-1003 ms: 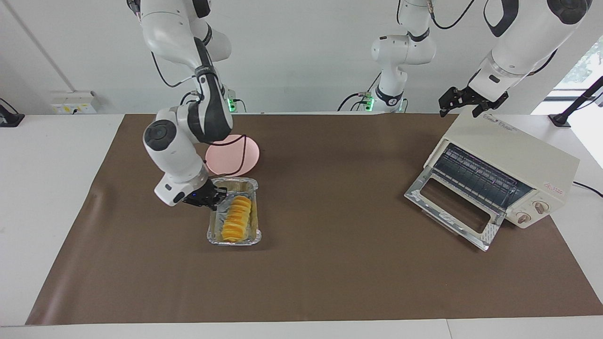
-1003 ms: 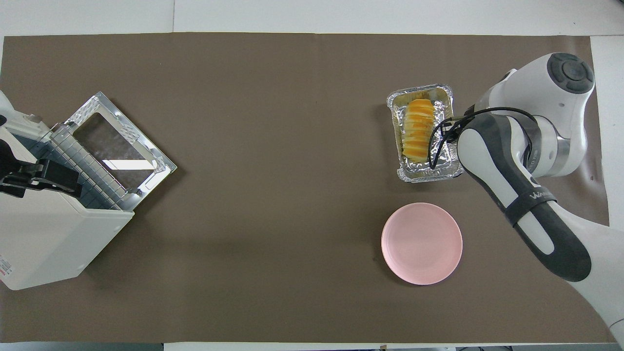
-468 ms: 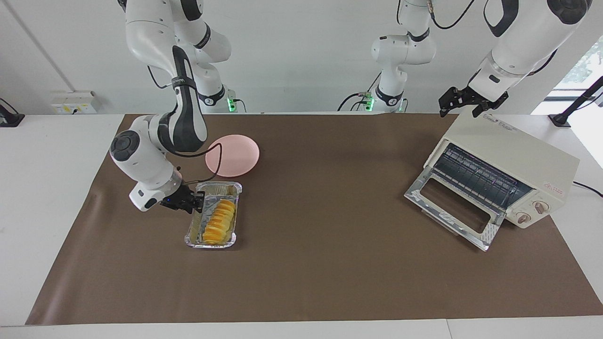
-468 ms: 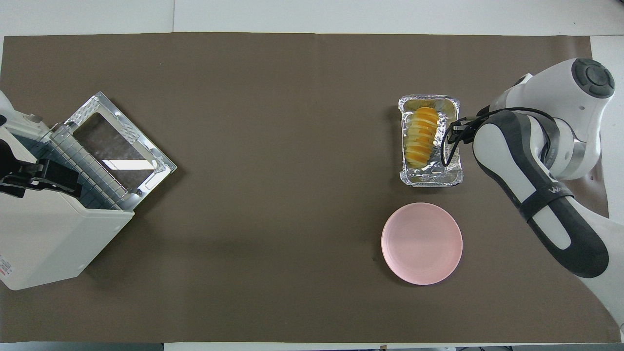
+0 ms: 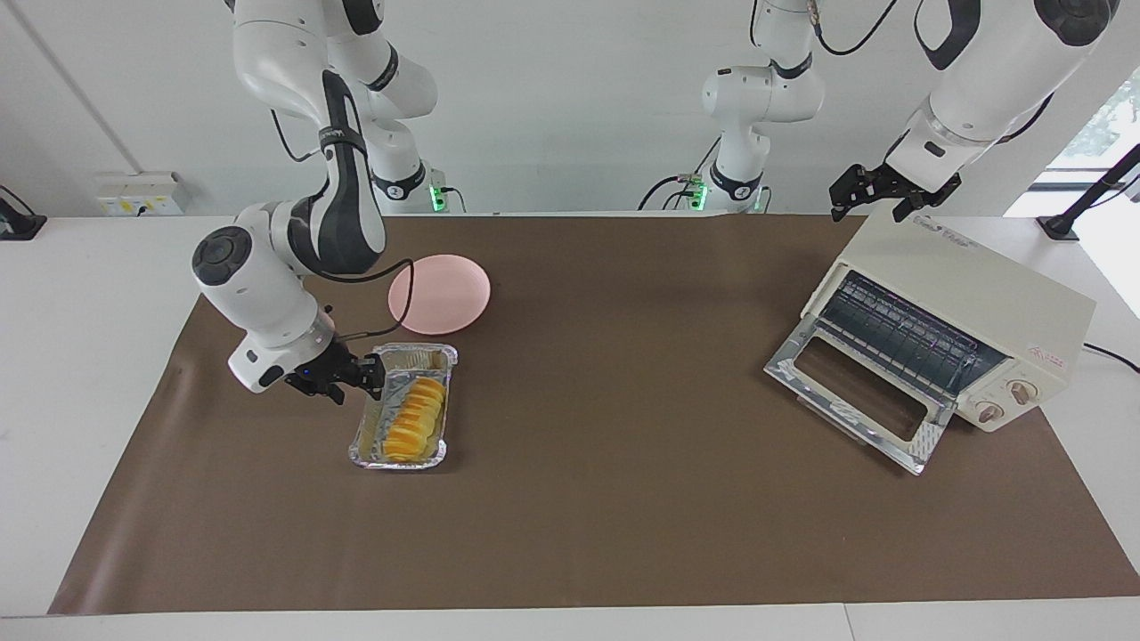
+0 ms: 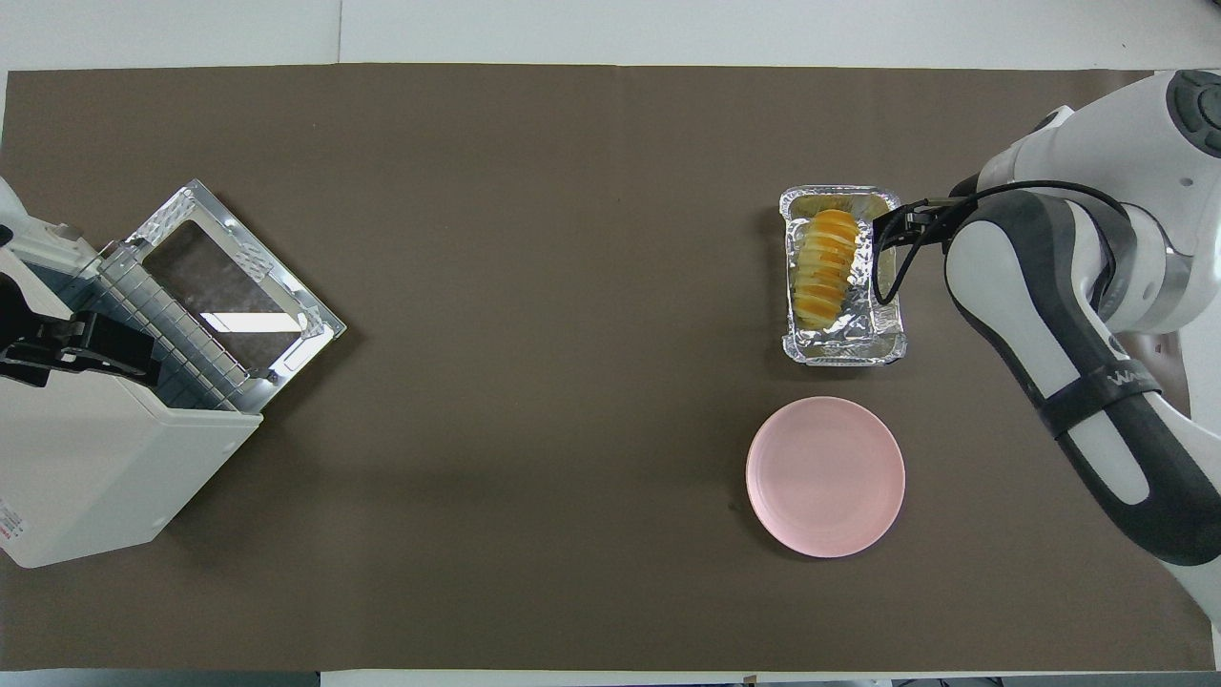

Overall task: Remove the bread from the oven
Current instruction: 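Grasp the yellow bread roll in the tray with the right gripper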

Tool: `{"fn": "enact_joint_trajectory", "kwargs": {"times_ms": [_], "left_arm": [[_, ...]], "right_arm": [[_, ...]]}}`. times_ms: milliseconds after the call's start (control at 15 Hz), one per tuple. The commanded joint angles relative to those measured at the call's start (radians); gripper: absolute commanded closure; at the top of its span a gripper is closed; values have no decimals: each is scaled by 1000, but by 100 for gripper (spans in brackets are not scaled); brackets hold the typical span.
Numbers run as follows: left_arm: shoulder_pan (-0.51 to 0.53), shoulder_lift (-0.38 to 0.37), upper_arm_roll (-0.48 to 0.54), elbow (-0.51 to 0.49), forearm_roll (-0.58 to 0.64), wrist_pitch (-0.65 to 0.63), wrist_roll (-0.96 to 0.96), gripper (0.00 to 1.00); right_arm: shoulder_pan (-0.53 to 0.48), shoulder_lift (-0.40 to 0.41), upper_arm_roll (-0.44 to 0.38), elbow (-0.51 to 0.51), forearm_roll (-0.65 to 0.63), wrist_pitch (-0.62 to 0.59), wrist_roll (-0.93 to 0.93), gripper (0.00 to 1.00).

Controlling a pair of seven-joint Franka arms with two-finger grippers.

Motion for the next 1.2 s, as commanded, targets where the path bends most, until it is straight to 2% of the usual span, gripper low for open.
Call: {"fn": "enact_joint_trajectory", "kwargs": {"times_ms": [0,334,602,803,869,936,1137], "left_arm": [[9,-7,-4,1,-7,-6,4,0],[10,-7,-4,1,-7,-4,4,0],[10,-7,-4,1,-7,-6,4,0],[9,-7,-4,1,-8,-6,4,0],[9,-7,-4,1,-8,-6,4,0],[10,-7,-4,1,-7,-6,4,0],[10,-7,-4,1,-8,-6,4,0]], "right_arm": [[8,11,6,-58,-12,104,74,0],[37,34,8,-94,-5,169,160,0],[39,29,9,-176,-4,258,172,0],[52,23,12,-213,-2,284,190,13],[59,23,11,-216,-2,287,192,22],[59,23,12,-216,-2,286,192,36],[59,23,12,-213,-4,273,183,100]]}}
